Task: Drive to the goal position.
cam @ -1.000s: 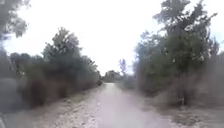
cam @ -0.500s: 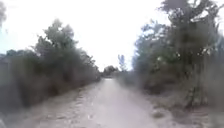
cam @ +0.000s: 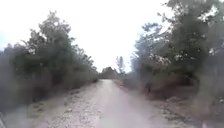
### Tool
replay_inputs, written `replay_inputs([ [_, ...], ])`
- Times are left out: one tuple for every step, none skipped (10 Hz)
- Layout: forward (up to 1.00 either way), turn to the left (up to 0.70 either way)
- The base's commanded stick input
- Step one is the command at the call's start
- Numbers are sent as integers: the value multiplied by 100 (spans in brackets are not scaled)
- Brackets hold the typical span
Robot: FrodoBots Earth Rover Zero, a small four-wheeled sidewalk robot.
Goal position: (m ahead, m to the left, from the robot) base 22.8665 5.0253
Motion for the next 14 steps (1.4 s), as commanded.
replay_inputs([
  [85,0],
  [85,0],
  [85,0],
  [85,0],
  [85,0],
  [85,1],
  [85,34],
  [85,18],
  [85,0],
  [85,0],
  [85,0],
  [85,0],
  [85,0],
  [85,0],
])
